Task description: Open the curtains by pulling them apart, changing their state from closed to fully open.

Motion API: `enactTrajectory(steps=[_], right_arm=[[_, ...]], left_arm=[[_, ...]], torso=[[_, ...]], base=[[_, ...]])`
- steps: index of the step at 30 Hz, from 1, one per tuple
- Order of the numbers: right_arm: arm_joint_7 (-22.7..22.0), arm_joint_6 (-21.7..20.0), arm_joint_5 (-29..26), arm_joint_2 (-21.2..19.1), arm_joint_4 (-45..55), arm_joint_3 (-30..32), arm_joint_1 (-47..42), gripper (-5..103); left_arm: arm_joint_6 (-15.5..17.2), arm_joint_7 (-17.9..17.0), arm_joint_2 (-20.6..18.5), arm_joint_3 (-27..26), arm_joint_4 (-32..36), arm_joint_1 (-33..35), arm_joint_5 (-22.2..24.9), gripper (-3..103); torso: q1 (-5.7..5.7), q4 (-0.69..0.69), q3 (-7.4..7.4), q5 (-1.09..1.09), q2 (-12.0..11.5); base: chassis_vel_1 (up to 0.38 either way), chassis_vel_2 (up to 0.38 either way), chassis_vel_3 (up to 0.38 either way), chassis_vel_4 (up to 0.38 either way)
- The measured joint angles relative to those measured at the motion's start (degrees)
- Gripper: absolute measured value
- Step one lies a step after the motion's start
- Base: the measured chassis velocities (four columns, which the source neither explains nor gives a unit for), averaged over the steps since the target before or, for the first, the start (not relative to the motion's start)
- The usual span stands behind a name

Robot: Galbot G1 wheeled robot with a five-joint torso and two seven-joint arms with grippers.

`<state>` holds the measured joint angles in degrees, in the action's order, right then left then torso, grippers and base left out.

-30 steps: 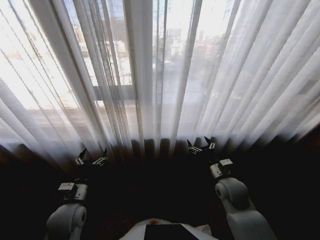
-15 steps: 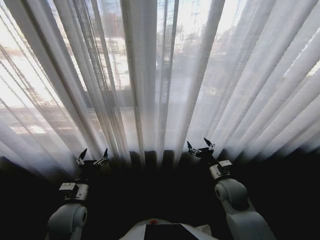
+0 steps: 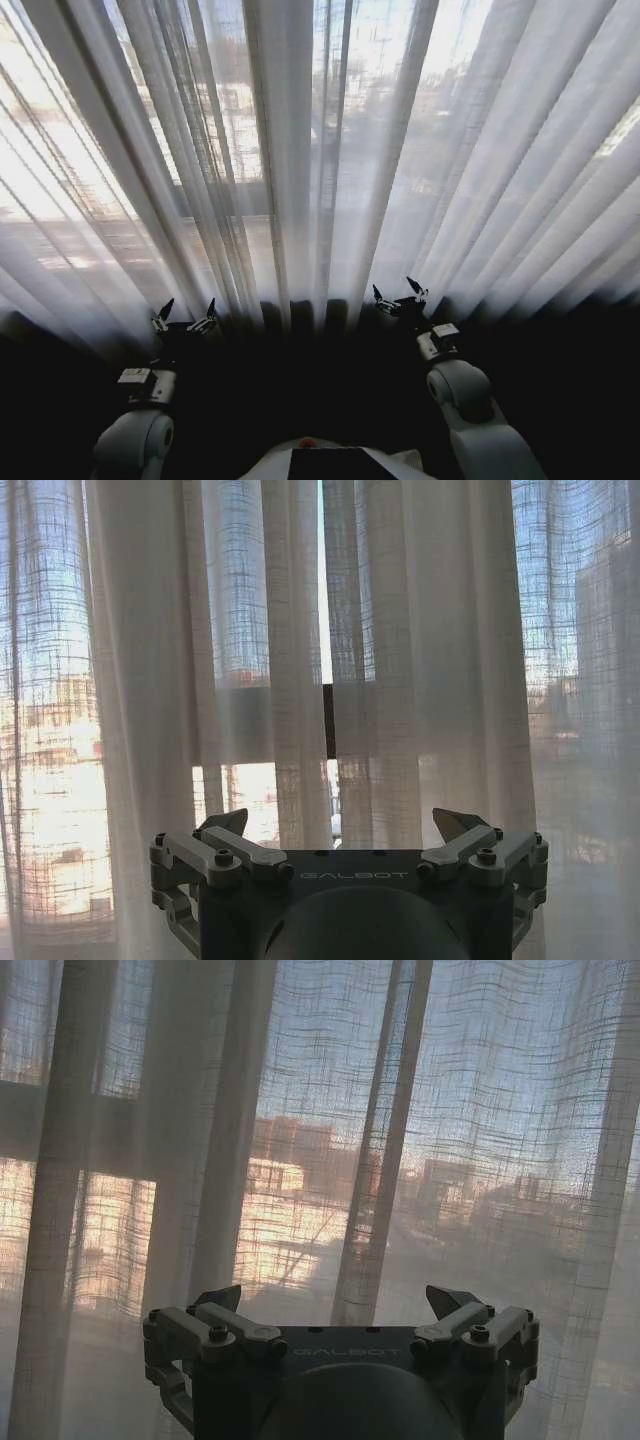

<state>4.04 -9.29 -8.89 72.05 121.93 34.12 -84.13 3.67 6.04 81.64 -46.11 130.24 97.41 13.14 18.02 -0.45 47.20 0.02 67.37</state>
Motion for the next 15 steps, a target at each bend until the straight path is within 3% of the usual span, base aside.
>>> enactTrajectory(steps=[8,15], right_arm=[[0.01,0.01,0.01,-0.15,0.00,-0.08,0.29,100],[0.03,0.22,-0.09,-0.12,-0.05,0.12,-0.02,100]], left_arm=[[-0.28,0.01,0.05,-0.20,-0.07,0.19,0.03,100],[-0.42,0.12,0.31,0.15,-0.12,0.16,-0.06,100]], torso=[[-0.02,0.01,-0.01,-0.01,0.01],[-0.03,0.00,-0.01,-0.02,0.01]], base=[[0.160,0.141,-0.137,-0.160],[0.283,0.256,-0.273,-0.274]])
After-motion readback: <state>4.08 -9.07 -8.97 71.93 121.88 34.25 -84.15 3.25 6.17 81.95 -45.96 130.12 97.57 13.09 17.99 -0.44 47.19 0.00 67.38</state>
